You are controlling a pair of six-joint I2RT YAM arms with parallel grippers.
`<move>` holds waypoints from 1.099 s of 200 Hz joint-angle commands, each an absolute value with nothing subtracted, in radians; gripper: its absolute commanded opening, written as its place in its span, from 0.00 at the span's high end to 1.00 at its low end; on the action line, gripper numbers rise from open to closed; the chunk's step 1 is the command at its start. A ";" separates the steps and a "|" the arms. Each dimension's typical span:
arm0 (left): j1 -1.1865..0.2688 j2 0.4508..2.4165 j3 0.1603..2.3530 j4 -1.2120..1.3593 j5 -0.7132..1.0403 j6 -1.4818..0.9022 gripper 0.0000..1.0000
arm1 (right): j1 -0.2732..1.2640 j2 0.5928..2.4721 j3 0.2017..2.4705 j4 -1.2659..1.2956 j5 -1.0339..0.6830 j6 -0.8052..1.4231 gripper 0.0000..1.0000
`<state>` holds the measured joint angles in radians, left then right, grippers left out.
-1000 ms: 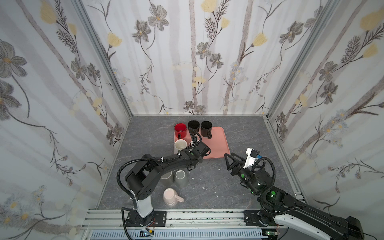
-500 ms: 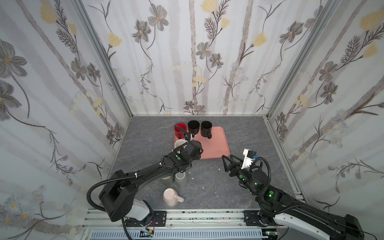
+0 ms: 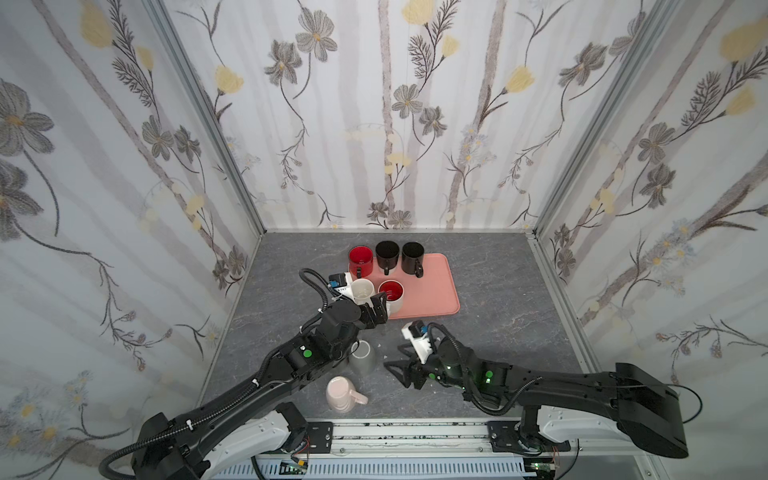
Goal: Turn the mug right side up
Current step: 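Move the right gripper down over the upside-down pale pink mug, then close the right gripper on the pale pink mug's base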
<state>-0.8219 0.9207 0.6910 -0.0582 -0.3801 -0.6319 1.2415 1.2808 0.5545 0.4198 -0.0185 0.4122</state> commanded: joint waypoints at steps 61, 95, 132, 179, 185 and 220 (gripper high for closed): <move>-0.810 0.747 0.599 -0.047 -0.497 -0.659 0.00 | 1.405 1.583 0.746 0.331 -0.033 0.217 0.40; -0.802 0.706 0.575 -0.054 -0.499 -0.667 0.00 | 1.433 1.668 0.808 0.324 0.026 0.183 0.48; -0.795 0.692 0.572 -0.064 -0.497 -0.664 0.00 | 1.460 1.708 0.828 0.313 0.089 0.148 0.55; -0.787 0.689 0.572 -0.069 -0.491 -0.661 0.00 | 1.483 1.755 0.860 0.297 0.171 0.109 0.62; -0.786 0.690 0.571 -0.069 -0.489 -0.663 0.00 | 1.485 1.759 0.861 0.298 0.182 0.104 0.64; -0.782 0.693 0.572 -0.067 -0.479 -0.666 0.00 | 1.492 1.764 0.867 0.308 0.236 0.075 0.75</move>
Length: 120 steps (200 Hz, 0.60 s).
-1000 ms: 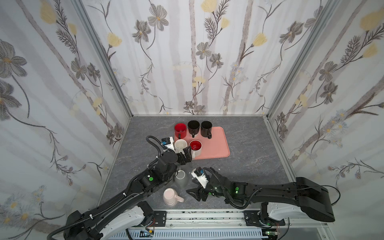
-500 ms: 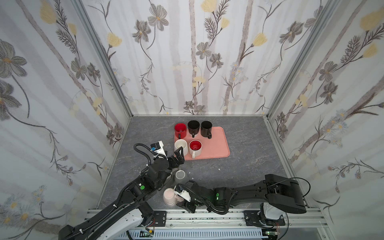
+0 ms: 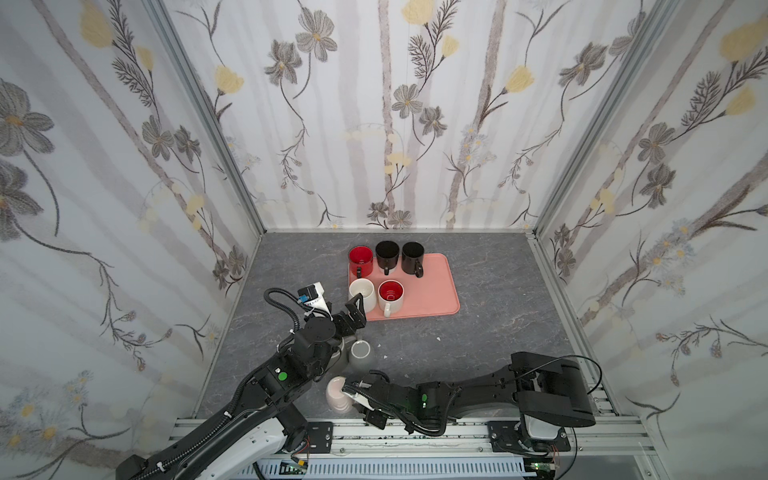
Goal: Turn the mug right side up
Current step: 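Close the right gripper on the pale pink mug's base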
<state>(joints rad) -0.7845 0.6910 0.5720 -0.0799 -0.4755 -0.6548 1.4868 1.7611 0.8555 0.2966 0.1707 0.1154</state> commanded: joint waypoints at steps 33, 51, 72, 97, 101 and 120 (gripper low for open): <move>-0.779 0.699 0.572 -0.065 -0.474 -0.669 0.00 | 1.497 1.757 0.861 0.316 0.244 0.057 0.85; -0.779 0.703 0.572 -0.065 -0.471 -0.670 0.00 | 1.503 1.756 0.855 0.325 0.244 0.053 0.89; -0.778 0.708 0.574 -0.063 -0.469 -0.672 0.00 | 1.516 1.755 0.847 0.334 0.248 0.048 0.95; -0.775 0.712 0.575 -0.062 -0.467 -0.673 0.00 | 1.525 1.753 0.841 0.341 0.256 0.049 1.00; -0.775 0.713 0.574 -0.061 -0.465 -0.675 0.00 | 1.525 1.753 0.841 0.341 0.257 0.048 1.00; -0.776 0.716 0.574 -0.060 -0.461 -0.678 0.00 | 1.532 1.746 0.829 0.353 0.269 0.050 1.00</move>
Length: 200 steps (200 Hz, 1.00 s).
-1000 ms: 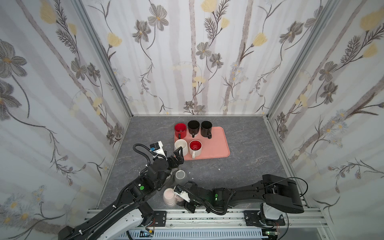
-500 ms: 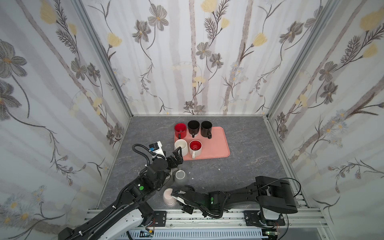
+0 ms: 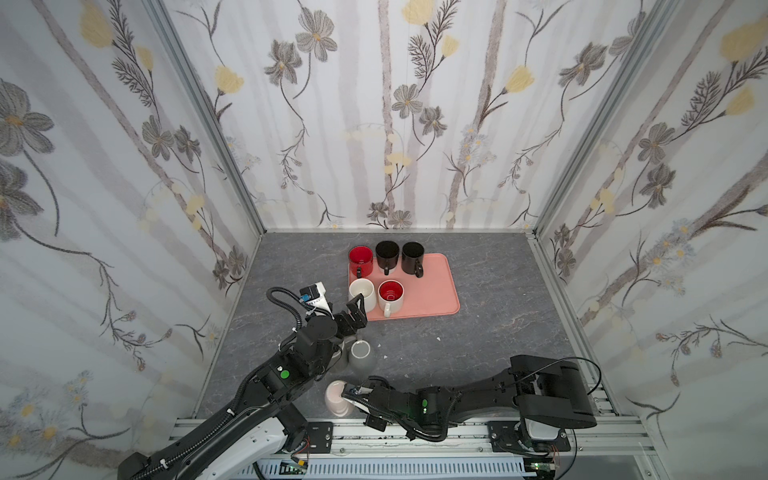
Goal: Turn the mug right side up
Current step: 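Close the right gripper on the pale pink mug's base, then lift the pale pink mug with the right gripper and swing it toward the left gripper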
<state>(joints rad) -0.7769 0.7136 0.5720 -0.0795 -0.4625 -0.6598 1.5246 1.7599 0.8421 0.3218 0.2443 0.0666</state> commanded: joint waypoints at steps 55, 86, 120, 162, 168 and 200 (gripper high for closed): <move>-0.775 0.715 0.574 -0.059 -0.460 -0.678 0.00 | 1.541 1.669 0.761 0.423 0.295 0.072 1.00; -0.774 0.715 0.575 -0.052 -0.457 -0.672 0.00 | 1.543 1.602 0.680 0.462 0.307 0.096 1.00; -0.773 0.716 0.571 -0.028 -0.443 -0.663 0.00 | 1.545 1.491 0.616 0.475 0.334 0.128 1.00; -0.772 0.709 0.574 -0.010 -0.442 -0.654 0.00 | 1.546 1.337 0.525 0.463 0.409 0.184 1.00; -0.770 0.708 0.574 -0.005 -0.443 -0.652 0.00 | 1.545 1.315 0.514 0.454 0.423 0.191 1.00; -0.770 0.689 0.568 0.025 -0.443 -0.643 0.00 | 1.524 1.190 0.449 0.398 0.497 0.235 1.00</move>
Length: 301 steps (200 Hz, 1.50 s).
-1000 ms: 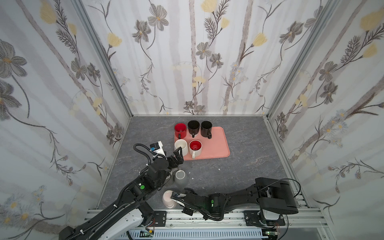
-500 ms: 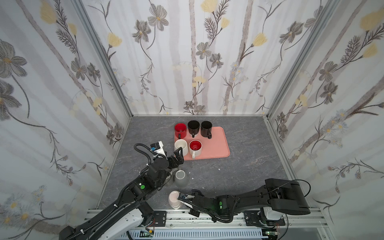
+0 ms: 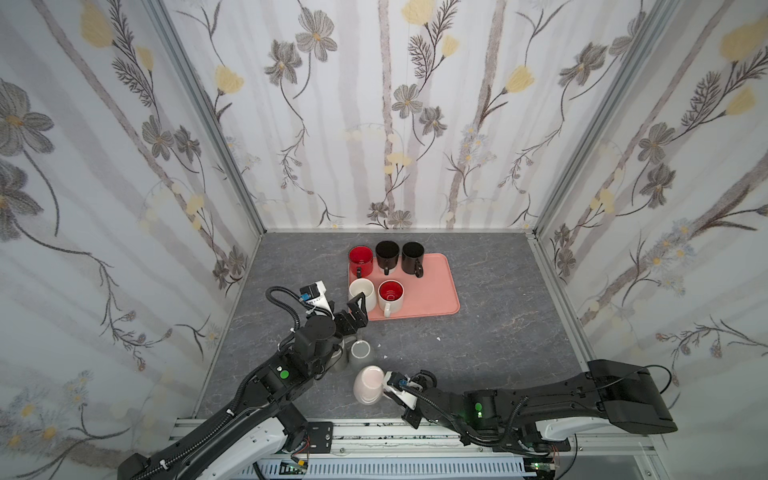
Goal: Turn the mug right side up
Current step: 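Lift the pale pink mug with the right gripper and swing it toward the left gripper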
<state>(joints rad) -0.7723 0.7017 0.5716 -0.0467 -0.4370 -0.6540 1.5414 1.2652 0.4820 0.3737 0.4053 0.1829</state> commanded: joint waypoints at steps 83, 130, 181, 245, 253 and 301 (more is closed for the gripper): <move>-0.766 0.655 0.525 0.120 -0.379 -0.630 0.00 | 1.227 0.887 0.348 0.440 0.394 0.295 1.00; -0.766 0.641 0.476 0.195 -0.316 -0.643 0.00 | 1.094 0.850 0.337 0.546 0.323 0.323 1.00; -0.764 0.634 0.414 0.366 -0.141 -0.650 0.00 | 0.971 0.865 0.383 0.704 0.197 0.343 1.00; -0.764 0.604 0.333 0.613 0.054 -0.654 0.05 | 0.892 0.967 0.509 0.931 -0.007 0.403 1.00; -0.763 0.608 0.325 0.648 0.077 -0.660 0.06 | 0.890 0.983 0.522 0.957 -0.031 0.417 1.00; -0.764 0.681 0.293 0.899 0.201 -0.708 0.18 | 0.890 1.077 0.577 1.119 -0.153 0.526 1.00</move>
